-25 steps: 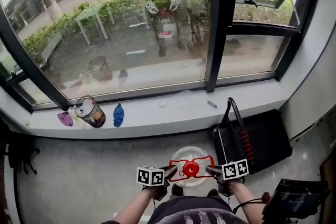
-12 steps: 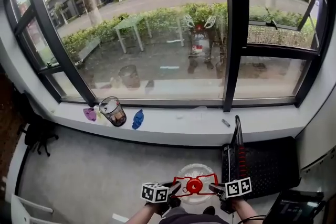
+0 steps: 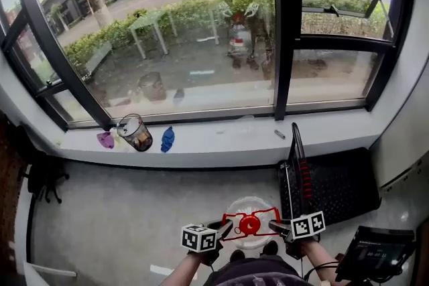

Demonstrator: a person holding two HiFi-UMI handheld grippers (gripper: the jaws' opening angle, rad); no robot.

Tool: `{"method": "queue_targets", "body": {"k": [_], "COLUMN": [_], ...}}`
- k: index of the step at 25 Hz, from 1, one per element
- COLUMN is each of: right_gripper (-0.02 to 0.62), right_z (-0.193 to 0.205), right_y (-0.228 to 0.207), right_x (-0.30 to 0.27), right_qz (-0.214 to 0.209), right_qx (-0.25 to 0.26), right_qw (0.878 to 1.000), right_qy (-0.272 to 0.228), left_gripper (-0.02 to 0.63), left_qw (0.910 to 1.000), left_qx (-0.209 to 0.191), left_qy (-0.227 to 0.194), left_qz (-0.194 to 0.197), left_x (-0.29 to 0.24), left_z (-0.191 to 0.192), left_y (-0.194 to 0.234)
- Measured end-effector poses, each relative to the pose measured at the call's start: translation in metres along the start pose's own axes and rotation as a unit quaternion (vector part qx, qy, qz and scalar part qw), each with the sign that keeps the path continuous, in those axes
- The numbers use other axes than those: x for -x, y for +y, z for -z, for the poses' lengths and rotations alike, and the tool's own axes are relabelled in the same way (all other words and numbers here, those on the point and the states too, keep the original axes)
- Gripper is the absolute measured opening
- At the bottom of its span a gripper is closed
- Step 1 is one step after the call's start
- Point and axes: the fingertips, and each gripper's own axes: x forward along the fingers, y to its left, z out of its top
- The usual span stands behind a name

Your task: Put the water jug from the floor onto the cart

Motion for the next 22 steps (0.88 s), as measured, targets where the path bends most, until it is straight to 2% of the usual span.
{"method": "queue_targets", "body": {"k": [5,11,15,18,22], "right_gripper": [0.026,0.026,0.026,0.028,0.028], "right_z": [0.01,0.019,0.014,0.021,0.019], "right_y": [0.019,0.04,0.049,0.052,0.055], "right_x": [-0.002,-0.001,-0.001,0.012,0.028], "right_qz": [0.033,0.048,0.044,0.045,0.033], "right_qx": [0.0,-0.022,-0.034,-0.054,-0.068], "right_qw": [0.999,0.997,0.997,0.996,0.995], "right_qy": [-0.022,-0.057,-0.056,-0.059,-0.062], "left_gripper": [0.028,0.028,0.028,0.029,0.031], "left_qw": [0.9993,0.9958,0.9939,0.9911,0.9895], "left_qx": [-0.003,-0.019,-0.022,-0.02,-0.017], "left_qy": [-0.004,0.004,-0.001,0.003,-0.004], "left_qz": [0.038,0.089,0.108,0.132,0.144], "left_x": [0.013,0.027,0.034,0.032,0.029], "left_z": [0.004,-0.004,-0.018,-0.017,-0.026], "left_y": [0.003,0.004,0.001,-0.014,-0.032]}}
